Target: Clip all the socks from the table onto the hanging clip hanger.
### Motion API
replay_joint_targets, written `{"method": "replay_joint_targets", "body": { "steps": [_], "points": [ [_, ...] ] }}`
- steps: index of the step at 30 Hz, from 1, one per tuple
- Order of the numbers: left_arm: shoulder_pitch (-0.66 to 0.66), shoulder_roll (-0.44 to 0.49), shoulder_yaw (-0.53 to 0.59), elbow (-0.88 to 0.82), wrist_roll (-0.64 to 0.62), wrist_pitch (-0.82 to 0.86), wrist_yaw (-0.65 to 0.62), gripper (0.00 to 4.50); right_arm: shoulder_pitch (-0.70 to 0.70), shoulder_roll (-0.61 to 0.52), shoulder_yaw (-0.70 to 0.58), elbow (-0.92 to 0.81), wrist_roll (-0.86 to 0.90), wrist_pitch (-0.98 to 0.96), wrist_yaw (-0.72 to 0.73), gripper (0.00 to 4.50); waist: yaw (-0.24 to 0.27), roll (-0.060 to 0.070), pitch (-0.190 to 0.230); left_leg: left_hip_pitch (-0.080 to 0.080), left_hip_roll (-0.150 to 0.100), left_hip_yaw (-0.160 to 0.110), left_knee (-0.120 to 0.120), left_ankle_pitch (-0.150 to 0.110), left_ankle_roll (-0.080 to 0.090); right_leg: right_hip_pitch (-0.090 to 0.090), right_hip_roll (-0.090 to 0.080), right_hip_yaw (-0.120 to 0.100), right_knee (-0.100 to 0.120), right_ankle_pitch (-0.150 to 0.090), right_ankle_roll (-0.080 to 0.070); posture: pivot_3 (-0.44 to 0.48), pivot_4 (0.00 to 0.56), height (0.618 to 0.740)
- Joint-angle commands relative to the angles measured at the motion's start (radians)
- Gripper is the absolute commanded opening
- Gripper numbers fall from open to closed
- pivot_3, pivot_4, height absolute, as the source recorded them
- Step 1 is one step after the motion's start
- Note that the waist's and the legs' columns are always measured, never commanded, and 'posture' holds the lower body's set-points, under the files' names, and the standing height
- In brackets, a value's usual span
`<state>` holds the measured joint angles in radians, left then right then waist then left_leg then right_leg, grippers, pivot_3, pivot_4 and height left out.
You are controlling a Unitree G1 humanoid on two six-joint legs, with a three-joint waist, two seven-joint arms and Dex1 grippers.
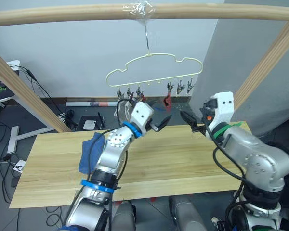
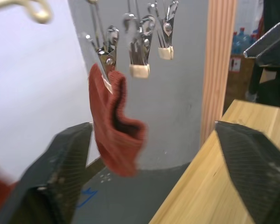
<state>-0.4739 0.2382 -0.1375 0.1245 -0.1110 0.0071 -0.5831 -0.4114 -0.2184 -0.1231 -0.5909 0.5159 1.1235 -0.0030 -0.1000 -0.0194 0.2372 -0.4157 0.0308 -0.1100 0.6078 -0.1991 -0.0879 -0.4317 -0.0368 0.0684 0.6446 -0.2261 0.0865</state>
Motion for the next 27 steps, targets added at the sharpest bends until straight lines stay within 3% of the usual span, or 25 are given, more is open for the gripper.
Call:
{"method": "replay_joint_targets", "body": {
  "steps": [1, 2, 7, 11, 27],
  "points": [
    [0.017, 0.044, 0.038, -0.138, -0.057, 0.055, -0.042, 4.50, 0.007, -0.005, 0.060, -0.011, -0.085, -0.139, -0.002, 3.19, 0.004, 0.000, 0.000, 0.000, 0.000, 0.000, 0.000, 0.000, 0.000, 0.000, 0.000, 0.000, 0.000, 0.000, 0.000, -0.046, 0.210, 0.740],
    [0.026, 0.069, 0.060, -0.183, -0.080, 0.082, -0.052, 4.50, 0.013, -0.015, 0.091, -0.007, -0.123, -0.178, -0.003, 2.88, 0.007, 0.000, 0.000, -0.001, 0.000, 0.000, 0.000, 0.000, 0.000, 0.000, 0.000, 0.000, 0.000, 0.000, 0.000, -0.035, 0.211, 0.740],
    [0.067, 0.170, 0.111, -0.363, -0.156, 0.197, -0.093, 4.50, 0.009, 0.004, 0.150, 0.038, -0.231, -0.318, -0.016, 2.88, 0.015, 0.000, 0.001, -0.001, 0.000, 0.000, -0.001, 0.000, 0.000, -0.002, 0.000, 0.000, 0.000, 0.000, 0.000, -0.007, 0.215, 0.740],
    [0.078, 0.216, 0.137, -0.432, -0.191, 0.253, -0.097, 4.50, -0.006, 0.030, 0.159, 0.081, -0.268, -0.357, -0.013, 1.60, 0.018, 0.000, 0.001, -0.001, 0.000, 0.000, 0.000, 0.000, 0.000, -0.002, 0.000, 0.000, 0.000, -0.001, -0.001, 0.012, 0.217, 0.740],
    [0.073, 0.250, 0.156, -0.520, -0.227, 0.331, -0.089, 4.50, -0.118, 0.134, 0.162, 0.318, -0.355, -0.521, -0.010, 1.60, 0.029, 0.000, 0.001, -0.001, 0.000, 0.000, 0.000, 0.000, 0.000, -0.003, 0.000, 0.000, 0.001, 0.000, -0.001, 0.053, 0.217, 0.740]
  ]
}}
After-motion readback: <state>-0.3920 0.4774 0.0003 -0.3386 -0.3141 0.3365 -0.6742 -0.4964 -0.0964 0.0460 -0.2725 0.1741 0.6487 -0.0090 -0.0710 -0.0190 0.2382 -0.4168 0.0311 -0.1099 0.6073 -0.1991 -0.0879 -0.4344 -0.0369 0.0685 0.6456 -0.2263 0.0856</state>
